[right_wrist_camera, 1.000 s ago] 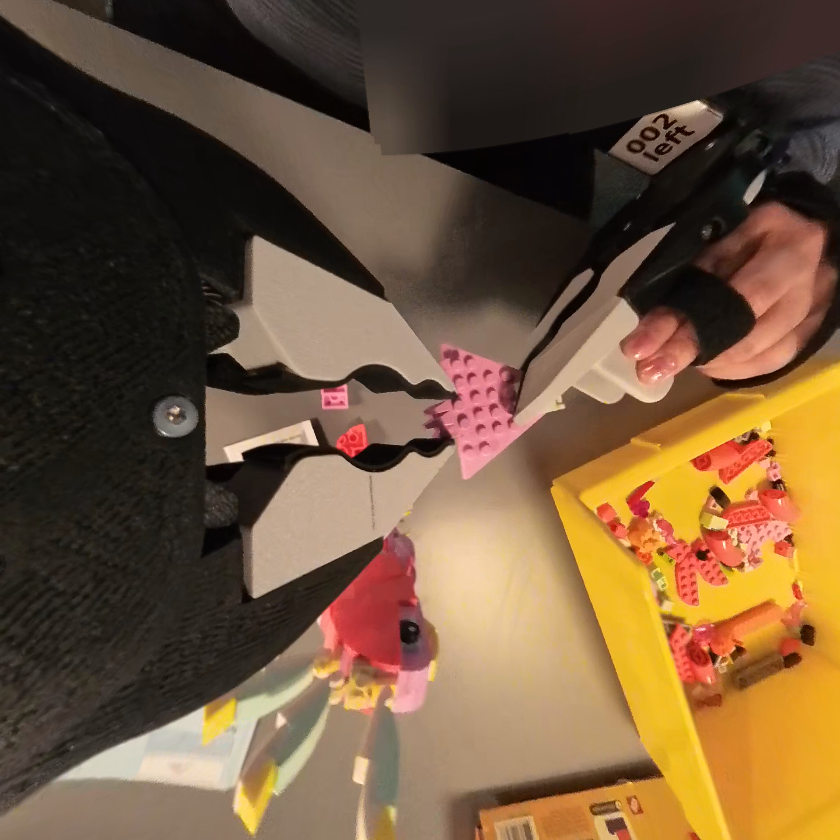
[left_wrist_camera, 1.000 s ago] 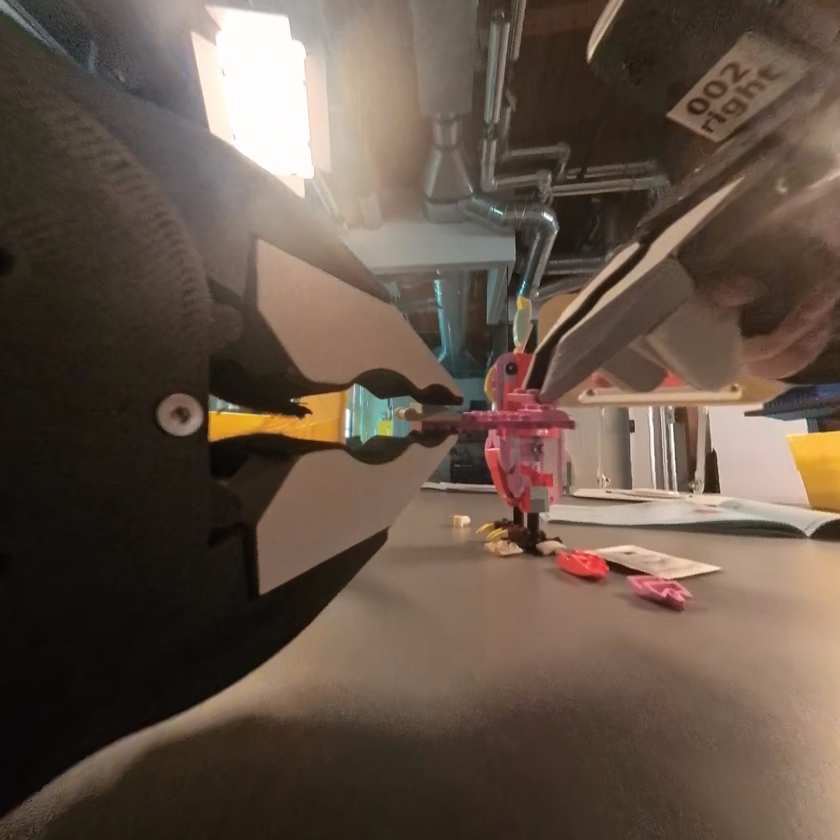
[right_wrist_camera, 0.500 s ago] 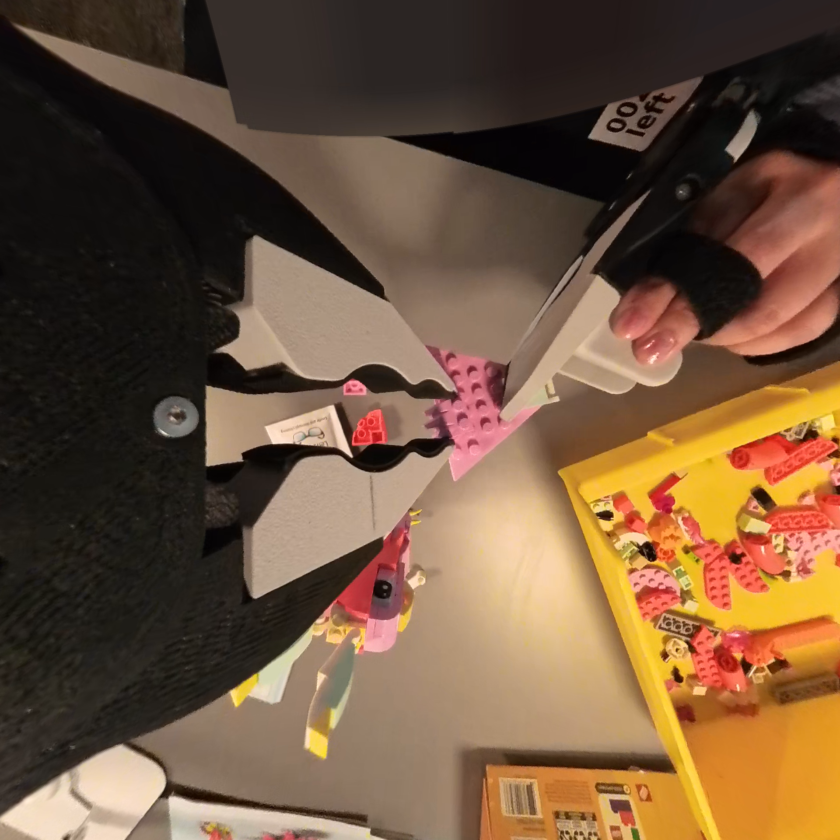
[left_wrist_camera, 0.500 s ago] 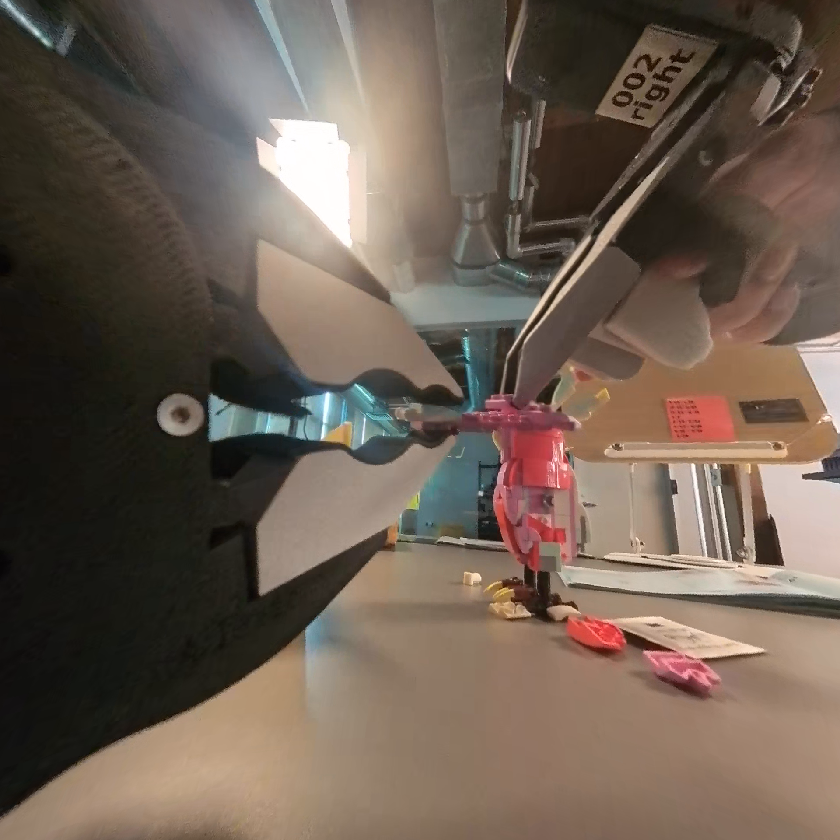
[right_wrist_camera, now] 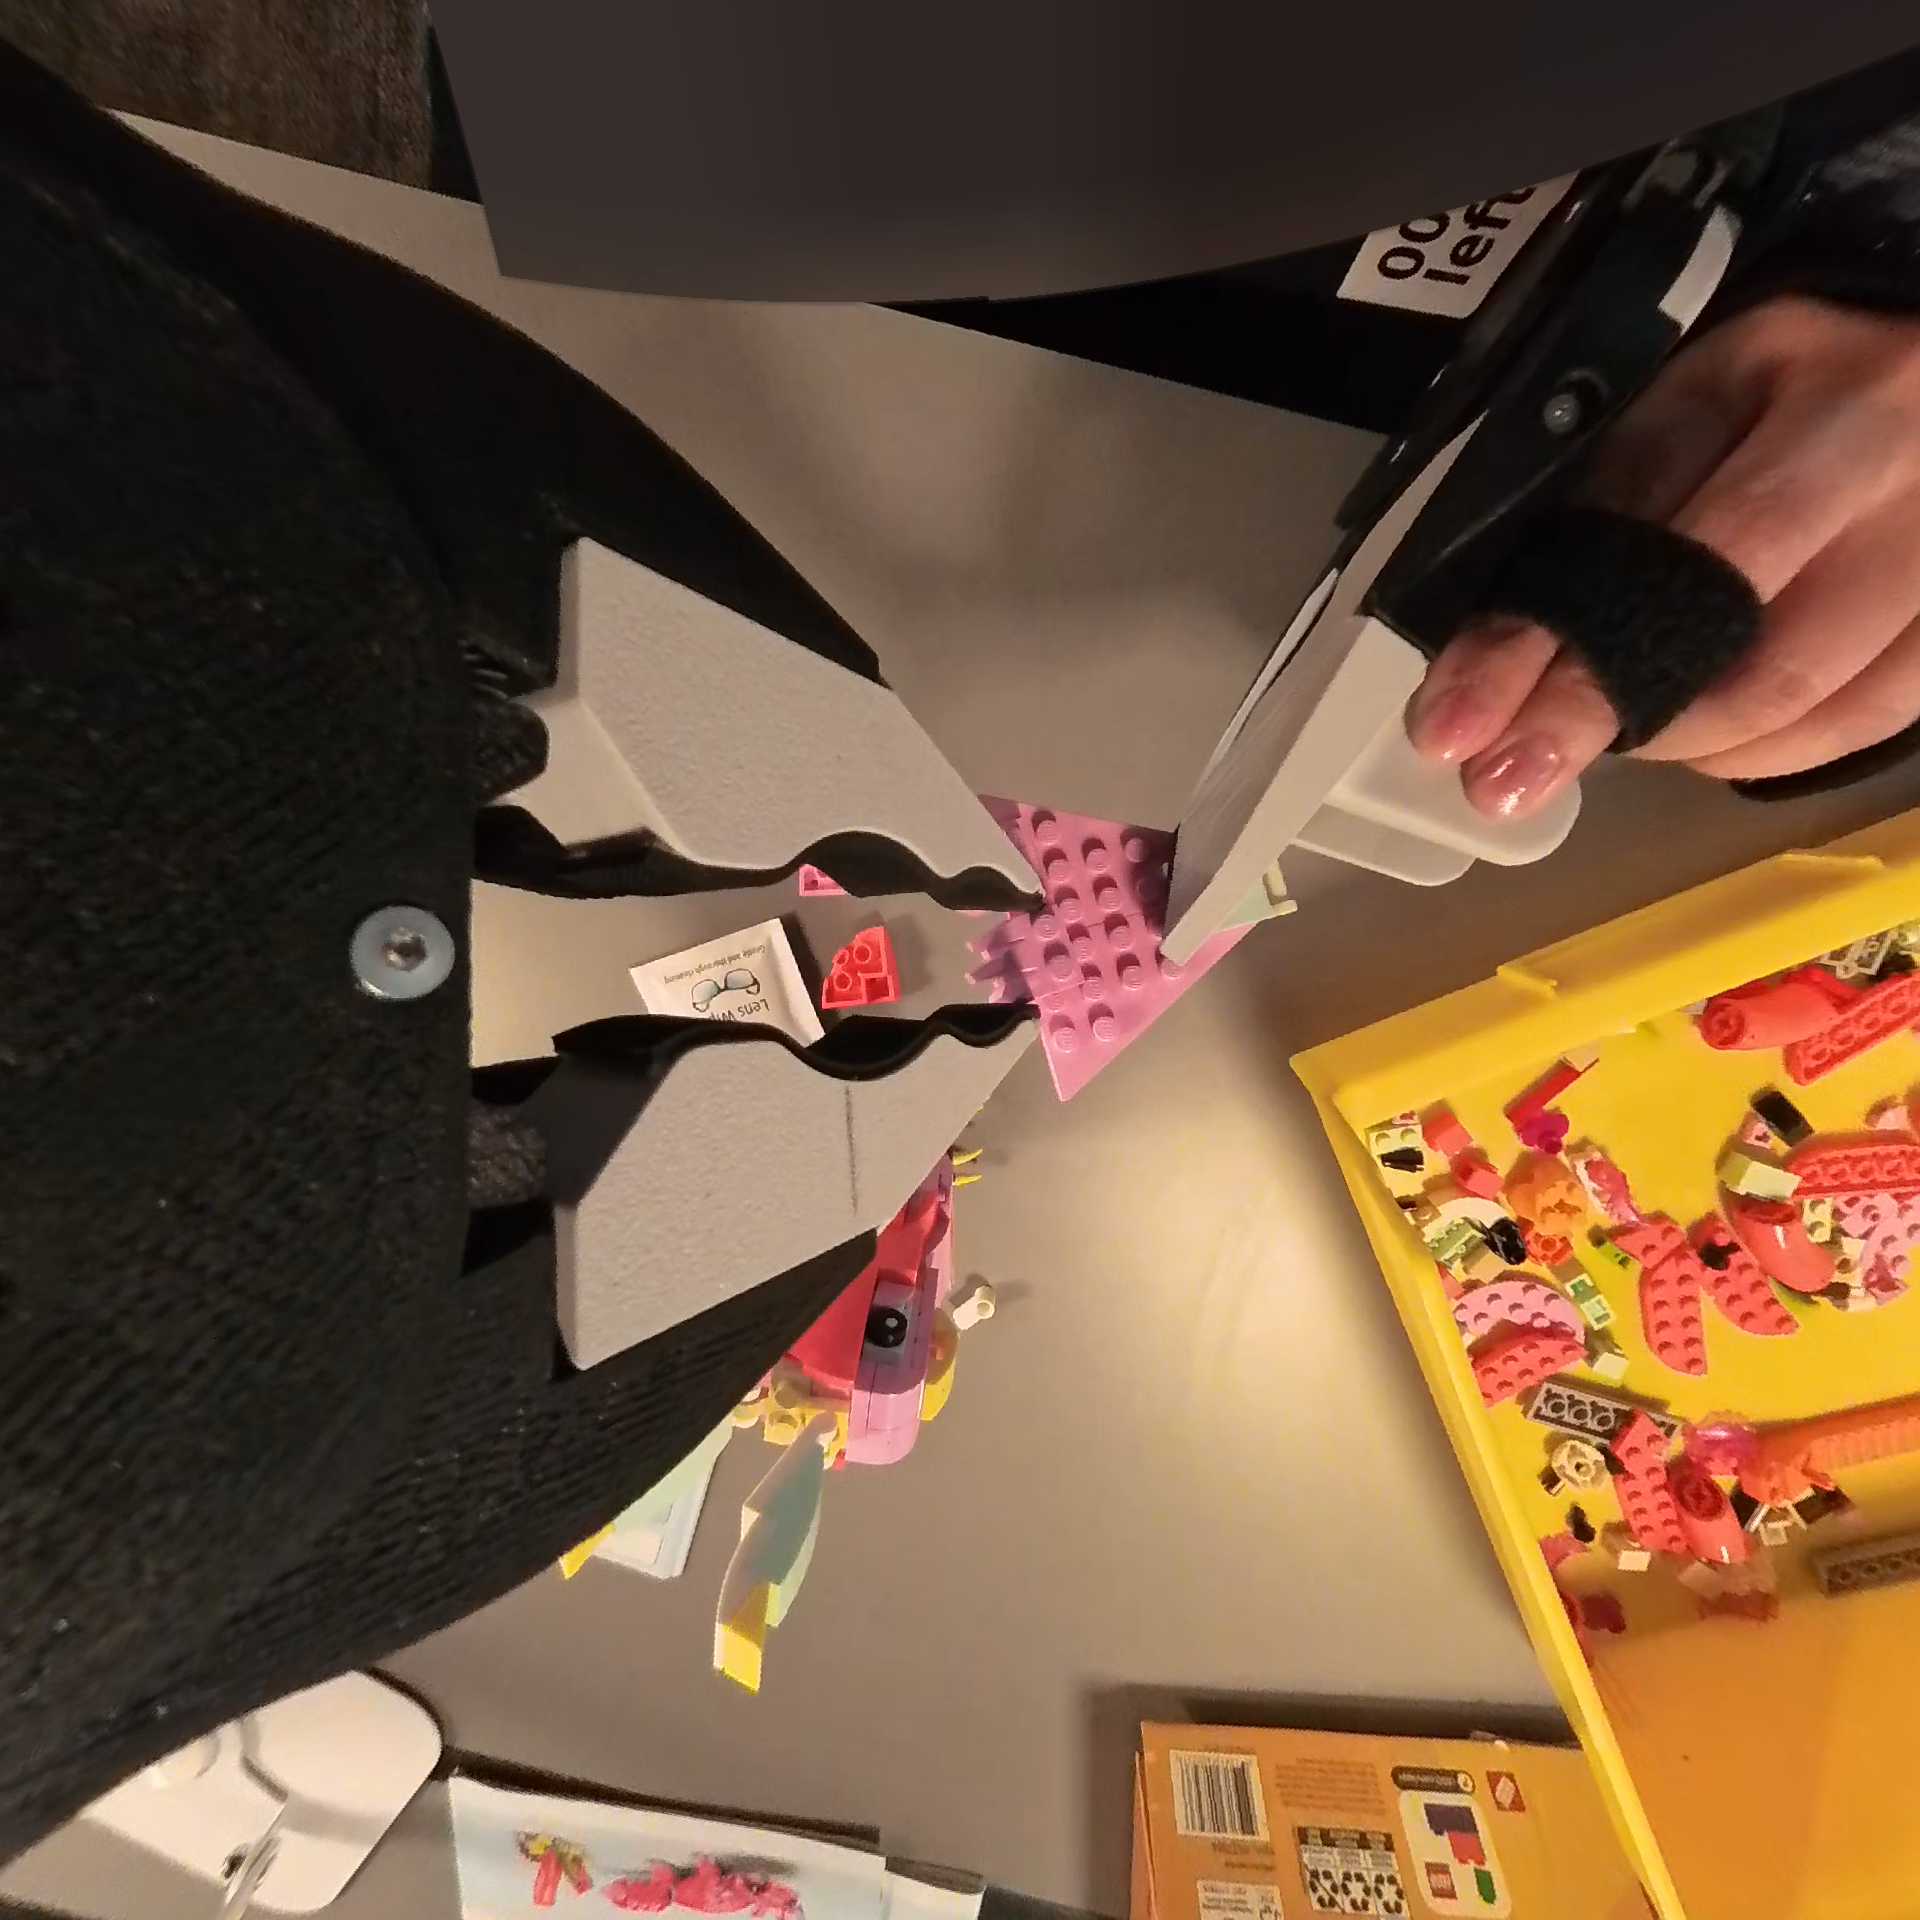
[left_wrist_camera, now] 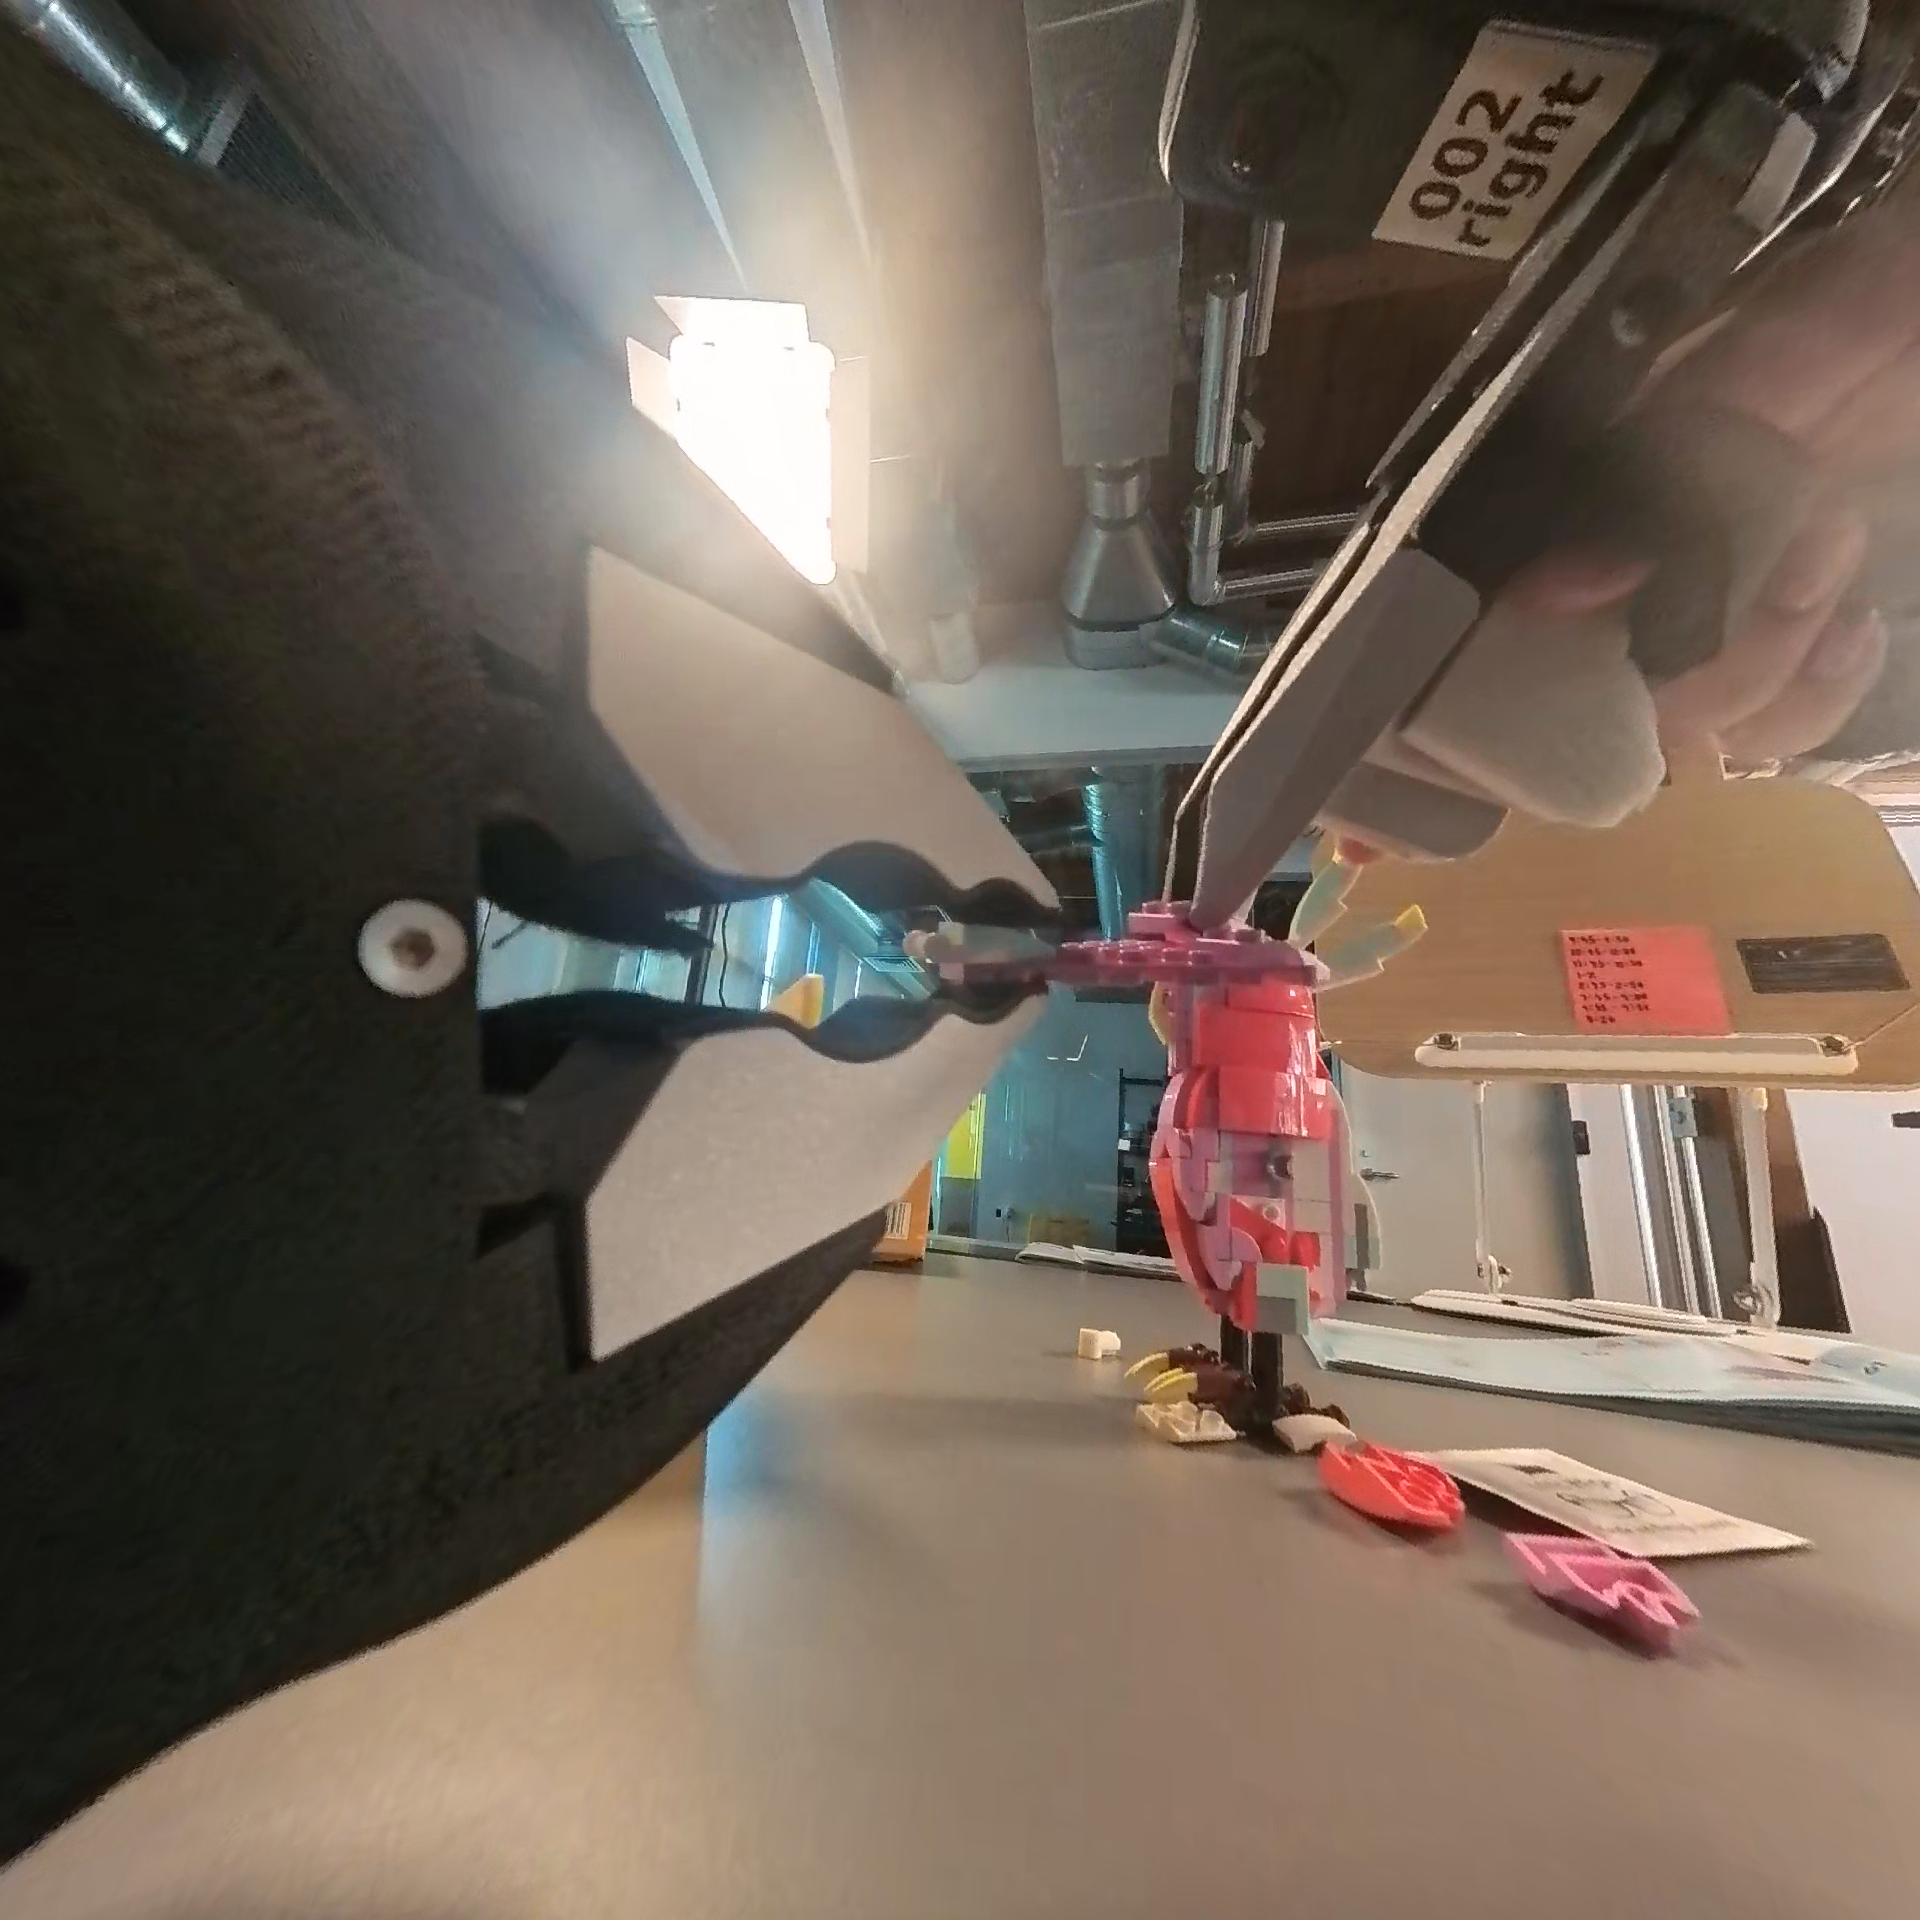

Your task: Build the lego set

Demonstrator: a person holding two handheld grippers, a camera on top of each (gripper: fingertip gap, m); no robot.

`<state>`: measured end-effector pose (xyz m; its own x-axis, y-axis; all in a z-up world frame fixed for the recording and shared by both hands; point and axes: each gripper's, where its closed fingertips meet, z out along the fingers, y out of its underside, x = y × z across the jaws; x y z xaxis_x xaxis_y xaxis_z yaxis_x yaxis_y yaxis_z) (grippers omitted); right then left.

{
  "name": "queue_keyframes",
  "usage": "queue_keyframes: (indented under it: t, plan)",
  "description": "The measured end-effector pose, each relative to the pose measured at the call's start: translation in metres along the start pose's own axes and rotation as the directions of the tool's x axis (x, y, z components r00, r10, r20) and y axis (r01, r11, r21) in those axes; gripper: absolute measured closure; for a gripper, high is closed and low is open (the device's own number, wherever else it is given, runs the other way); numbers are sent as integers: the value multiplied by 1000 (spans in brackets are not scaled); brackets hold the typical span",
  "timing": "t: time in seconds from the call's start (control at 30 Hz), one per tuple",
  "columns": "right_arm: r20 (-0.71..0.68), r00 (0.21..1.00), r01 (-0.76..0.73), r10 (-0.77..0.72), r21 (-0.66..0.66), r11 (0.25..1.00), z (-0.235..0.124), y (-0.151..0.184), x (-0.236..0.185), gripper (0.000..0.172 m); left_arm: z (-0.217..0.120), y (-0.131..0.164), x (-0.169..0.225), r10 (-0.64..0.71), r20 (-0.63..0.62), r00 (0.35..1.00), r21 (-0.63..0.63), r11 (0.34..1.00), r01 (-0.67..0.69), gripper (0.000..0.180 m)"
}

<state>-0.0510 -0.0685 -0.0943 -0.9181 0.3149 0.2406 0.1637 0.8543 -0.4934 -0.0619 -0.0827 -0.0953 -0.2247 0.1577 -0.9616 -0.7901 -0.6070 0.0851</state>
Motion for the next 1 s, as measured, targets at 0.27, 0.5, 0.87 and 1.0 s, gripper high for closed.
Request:
queue_keyframes:
  t: [0.27, 0.5, 0.87, 1.0]
  plan:
    - [21, 1000, -9, 9, 3, 1000, -1, -3, -2, 155, 1, 1, 0, -9, 0, 1000, -7, 1000, 9, 174]
    - [-28, 999, 21, -20, 41, 999, -7, -6, 3, 139, 1, 3, 2, -22, -13, 1000, -12, 1000, 22, 174]
    - [-534, 643, 541, -549, -191, 819, 16, 12, -7, 100, 3, 7, 7, -77, -59, 995, -24, 997, 76, 174]
    - [-617, 519, 574, -592, -262, 776, 20, 8, -1, 103, 2, 6, 8, -80, -67, 995, -19, 997, 79, 174]
